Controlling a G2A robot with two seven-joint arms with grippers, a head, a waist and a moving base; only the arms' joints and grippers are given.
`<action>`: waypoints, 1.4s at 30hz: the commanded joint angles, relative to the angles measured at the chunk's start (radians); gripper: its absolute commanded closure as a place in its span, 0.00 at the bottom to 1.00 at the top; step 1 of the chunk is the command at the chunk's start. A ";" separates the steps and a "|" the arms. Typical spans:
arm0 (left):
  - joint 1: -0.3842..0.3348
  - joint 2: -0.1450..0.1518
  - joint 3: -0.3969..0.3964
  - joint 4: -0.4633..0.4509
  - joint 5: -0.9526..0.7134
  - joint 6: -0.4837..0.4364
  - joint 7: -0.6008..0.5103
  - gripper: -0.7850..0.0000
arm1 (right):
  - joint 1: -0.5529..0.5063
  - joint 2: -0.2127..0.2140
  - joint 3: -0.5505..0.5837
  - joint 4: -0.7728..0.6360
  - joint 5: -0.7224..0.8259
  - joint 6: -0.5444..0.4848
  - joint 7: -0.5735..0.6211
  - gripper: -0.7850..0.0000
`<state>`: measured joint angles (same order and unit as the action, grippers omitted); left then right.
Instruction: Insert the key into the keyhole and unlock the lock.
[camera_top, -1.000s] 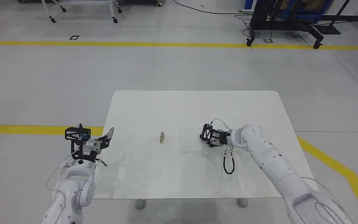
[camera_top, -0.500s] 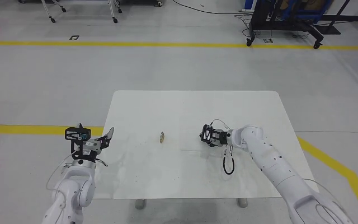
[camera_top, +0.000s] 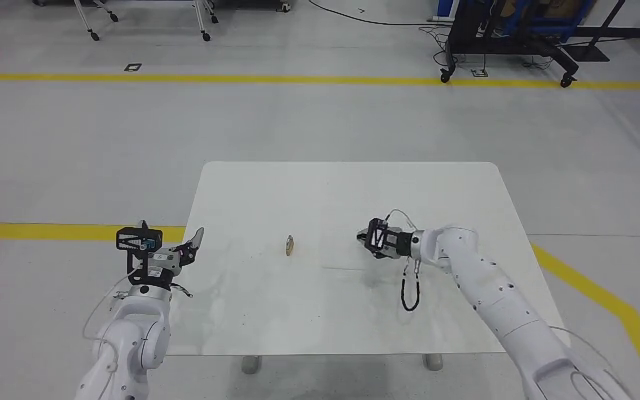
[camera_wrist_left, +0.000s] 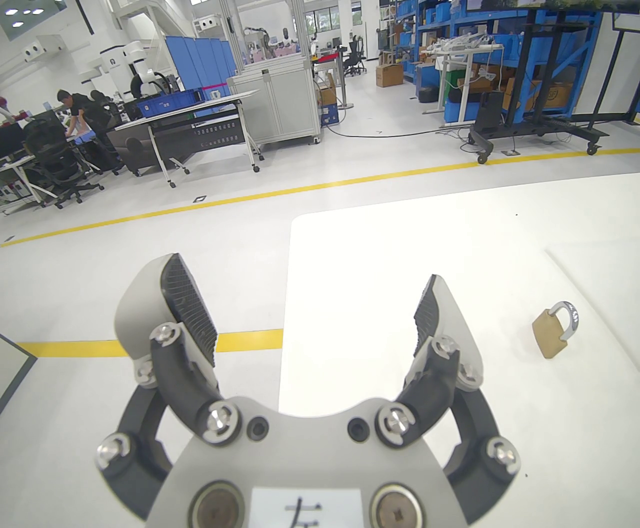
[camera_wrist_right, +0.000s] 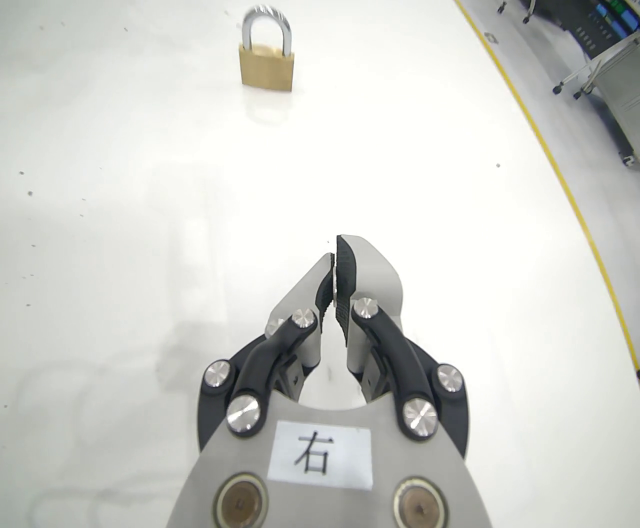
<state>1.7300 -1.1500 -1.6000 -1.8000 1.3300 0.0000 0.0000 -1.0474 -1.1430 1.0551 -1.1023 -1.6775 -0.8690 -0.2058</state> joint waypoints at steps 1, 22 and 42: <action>0.000 0.000 0.000 0.000 0.000 0.000 0.000 0.00 | -0.034 0.019 0.046 -0.042 -0.003 -0.016 -0.064 1.00; 0.000 0.000 0.000 0.000 0.000 0.000 0.000 0.00 | -0.120 0.052 0.126 -0.091 0.182 -0.143 -0.266 1.00; 0.007 0.000 0.003 -0.004 0.037 0.001 0.019 0.00 | -0.122 0.073 0.008 -0.066 0.434 -0.143 -0.318 1.00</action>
<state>1.7327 -1.1489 -1.6001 -1.7983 1.3527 0.0003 0.0074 -1.1697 -1.0700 1.0628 -1.1679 -1.2439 -1.0123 -0.5236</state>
